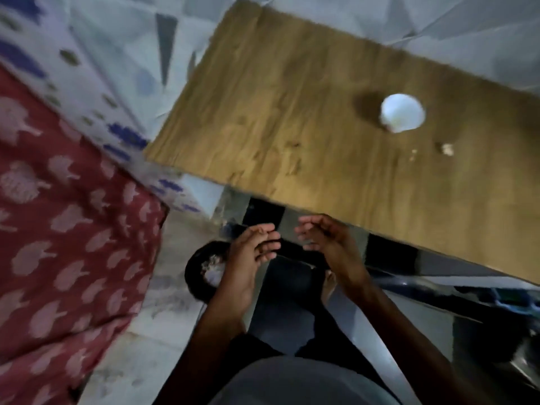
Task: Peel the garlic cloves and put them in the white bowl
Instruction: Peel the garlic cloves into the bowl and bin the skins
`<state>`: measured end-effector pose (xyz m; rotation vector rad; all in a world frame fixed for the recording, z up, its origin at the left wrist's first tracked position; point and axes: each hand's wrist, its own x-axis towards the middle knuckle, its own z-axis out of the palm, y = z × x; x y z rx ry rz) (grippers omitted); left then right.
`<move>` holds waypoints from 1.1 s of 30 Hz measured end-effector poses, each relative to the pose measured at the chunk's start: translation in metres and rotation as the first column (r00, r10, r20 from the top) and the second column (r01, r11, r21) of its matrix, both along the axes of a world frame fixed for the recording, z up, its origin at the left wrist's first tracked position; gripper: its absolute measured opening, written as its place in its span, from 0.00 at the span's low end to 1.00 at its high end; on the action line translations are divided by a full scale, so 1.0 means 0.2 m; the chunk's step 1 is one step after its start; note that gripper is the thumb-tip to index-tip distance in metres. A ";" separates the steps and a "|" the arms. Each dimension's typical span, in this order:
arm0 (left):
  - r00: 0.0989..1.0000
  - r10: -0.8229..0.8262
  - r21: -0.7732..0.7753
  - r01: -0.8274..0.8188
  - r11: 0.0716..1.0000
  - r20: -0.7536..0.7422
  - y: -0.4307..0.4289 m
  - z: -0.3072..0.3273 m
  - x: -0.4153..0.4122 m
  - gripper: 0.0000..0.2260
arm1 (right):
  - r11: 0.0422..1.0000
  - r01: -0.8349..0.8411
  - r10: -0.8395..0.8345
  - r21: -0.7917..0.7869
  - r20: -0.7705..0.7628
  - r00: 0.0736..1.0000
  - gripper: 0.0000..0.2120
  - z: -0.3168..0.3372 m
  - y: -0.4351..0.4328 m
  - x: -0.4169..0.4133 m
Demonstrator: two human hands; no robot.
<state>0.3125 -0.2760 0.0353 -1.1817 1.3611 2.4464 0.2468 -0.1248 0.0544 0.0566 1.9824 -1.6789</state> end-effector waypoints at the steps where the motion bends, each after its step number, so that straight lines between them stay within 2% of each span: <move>1: 0.999 -0.036 -0.016 0.035 0.999 -0.030 0.09 0.04 -0.08 0.11 | 0.999 0.036 -0.036 -0.019 -0.016 0.999 0.07 0.04 0.10 -0.07; 6: 0.983 -0.147 -0.084 0.138 0.987 -0.112 0.58 0.17 -0.52 0.10 | 0.977 0.196 -0.201 -0.079 -0.070 0.977 0.07 0.18 0.61 -0.39; 10: 0.968 -0.182 -0.143 0.159 0.977 -0.172 0.90 0.21 -0.81 0.09 | 0.968 0.233 -0.241 -0.094 -0.086 0.967 0.06 0.18 0.94 -0.62; 14: 0.952 -0.246 -0.339 0.173 0.925 -0.185 1.10 0.14 -1.07 0.06 | 0.961 0.263 -0.268 -0.088 -0.059 0.962 0.06 0.11 1.14 -0.83; 16: 0.943 -0.299 -0.502 0.191 0.843 -0.144 1.13 0.06 -1.16 0.06 | 0.963 0.261 -0.265 -0.070 -0.053 0.963 0.05 0.07 1.17 -0.89; 19: 0.918 -0.395 -0.764 0.234 0.601 -0.030 1.21 -0.04 -1.35 0.10 | 0.964 0.263 -0.265 -0.042 -0.043 0.963 0.05 0.00 1.25 -1.00; 24: 0.870 -0.485 -0.889 0.292 0.353 0.093 1.29 -0.20 -1.63 0.07 | 0.963 0.270 -0.270 -0.008 -0.083 0.959 0.06 -0.04 1.30 -1.18; 26: 0.862 -0.487 -0.909 0.310 0.278 0.145 1.32 -0.25 -1.69 0.10 | 0.958 0.288 -0.287 -0.005 -0.086 0.954 0.06 -0.05 1.30 -1.24; 28: 0.814 -0.575 -0.958 0.224 0.179 0.083 1.32 -0.29 -1.72 0.12 | 0.954 0.299 -0.296 0.018 -0.089 0.951 0.06 -0.06 1.30 -1.30; 30: 0.763 -0.622 -0.967 0.252 0.038 0.174 1.30 -0.33 -1.77 0.12 | 0.952 0.306 -0.302 0.027 -0.093 0.949 0.06 -0.08 1.30 -1.35; 31: 0.732 -0.653 -0.966 0.259 0.007 0.191 1.30 -0.34 -1.78 0.11 | 0.952 0.305 -0.301 0.030 -0.096 0.949 0.06 -0.08 1.30 -1.37; 33: 0.704 -0.694 -0.969 0.243 0.037 0.150 1.27 -0.37 -1.81 0.08 | 0.952 0.304 -0.299 0.045 -0.099 0.949 0.06 -0.10 1.29 -1.41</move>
